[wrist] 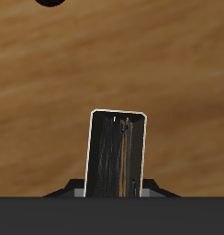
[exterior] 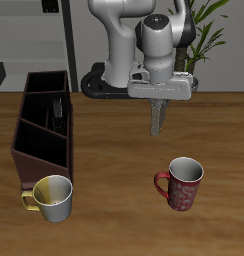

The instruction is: Place the black book into the right desk caddy's front compartment and place the yellow book into the right desk caddy's right compartment and place the red mug into the right desk caddy's left compartment

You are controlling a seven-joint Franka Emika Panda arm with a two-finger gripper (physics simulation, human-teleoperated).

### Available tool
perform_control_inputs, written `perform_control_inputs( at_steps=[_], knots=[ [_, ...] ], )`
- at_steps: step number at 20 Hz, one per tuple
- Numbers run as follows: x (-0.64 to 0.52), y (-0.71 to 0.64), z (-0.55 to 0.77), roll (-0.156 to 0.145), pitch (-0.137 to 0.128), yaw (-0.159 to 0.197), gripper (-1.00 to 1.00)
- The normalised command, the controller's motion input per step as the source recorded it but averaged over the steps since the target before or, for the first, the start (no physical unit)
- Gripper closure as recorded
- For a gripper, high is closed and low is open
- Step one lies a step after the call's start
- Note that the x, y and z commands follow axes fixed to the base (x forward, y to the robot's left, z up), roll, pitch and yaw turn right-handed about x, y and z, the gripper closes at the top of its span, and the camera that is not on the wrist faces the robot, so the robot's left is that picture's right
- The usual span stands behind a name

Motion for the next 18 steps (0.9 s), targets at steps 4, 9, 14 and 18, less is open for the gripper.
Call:
perform_control_inputs(
  at_steps=[4,9,14,18],
  knots=[
    [-0.33,-1.08,0.41,-0.053,0.016,0.136,1.0],
    [-0.2,-1.2,0.57,-0.058,0.031,0.061,1.0],
    [-0.23,-0.96,0.57,-0.071,-0.05,0.03,1.0],
    [-0.07,-0.53,0.27,-0.031,-0.032,0.052,1.0]
  ],
)
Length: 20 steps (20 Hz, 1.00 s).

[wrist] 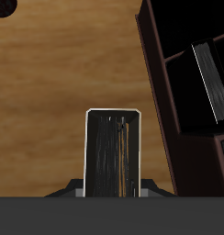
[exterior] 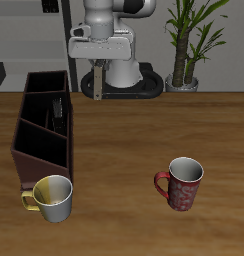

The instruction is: Place the black book into the right desk caddy's front compartment and place the yellow book into the right desk caddy's right compartment and place the red mug into the right desk caddy's left compartment

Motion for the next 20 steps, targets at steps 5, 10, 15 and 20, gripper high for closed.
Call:
perform_control_inputs(
  at_steps=[5,10,15,20],
  knots=[
    [0.0,-0.94,0.24,-0.028,0.015,0.037,1.0],
    [-0.23,-0.39,0.12,0.061,-0.025,0.043,1.0],
    [-0.14,-0.38,0.08,0.023,0.004,0.027,1.0],
    [-0.11,-0.59,0.21,0.033,-0.023,0.01,1.0]
  ],
)
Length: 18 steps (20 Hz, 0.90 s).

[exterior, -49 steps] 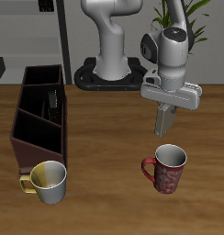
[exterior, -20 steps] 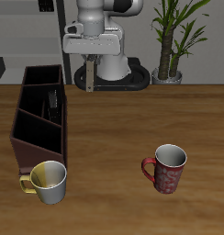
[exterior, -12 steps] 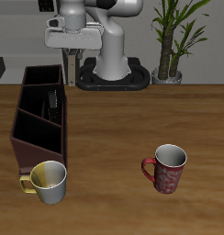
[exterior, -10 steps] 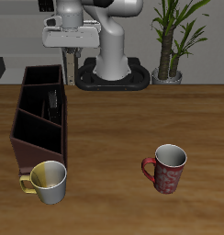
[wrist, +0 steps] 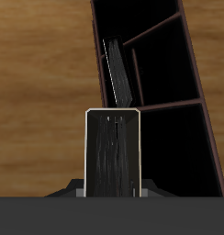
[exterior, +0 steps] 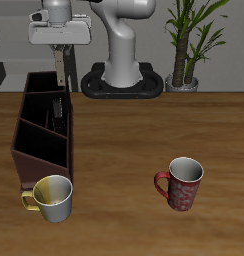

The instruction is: Place the black book into the right desk caddy's front compartment and place the yellow book into the right desk caddy's right compartment and place the red mug into the right desk caddy's left compartment

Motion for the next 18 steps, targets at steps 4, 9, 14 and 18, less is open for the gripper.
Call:
perform_control_inputs(
  at_steps=[4,9,14,18],
  knots=[
    [-0.05,-0.79,0.22,-0.045,-0.069,-0.016,1.0],
    [-0.07,-0.54,0.02,0.027,0.0,0.023,1.0],
    [-0.07,-0.35,0.02,0.036,-0.012,0.049,1.0],
    [0.05,-0.09,-0.08,0.047,0.01,-0.035,1.0]
  ],
)
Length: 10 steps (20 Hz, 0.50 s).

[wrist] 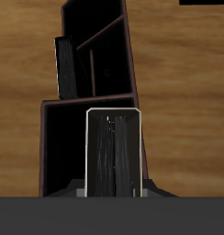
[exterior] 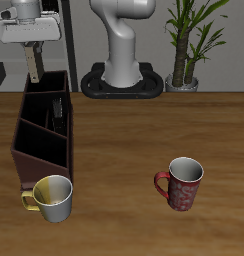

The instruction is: Place the black book into the right desk caddy's front compartment and place the yellow book into the right desk caddy's right compartment and place the red mug into the right desk caddy's left compartment

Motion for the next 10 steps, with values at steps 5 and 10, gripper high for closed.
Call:
perform_control_inputs(
  at_steps=[5,10],
  knots=[
    [0.06,0.0,-0.07,0.028,-0.023,-0.017,1.0],
    [0.11,0.17,-0.04,0.041,-0.02,0.011,1.0]
  ],
)
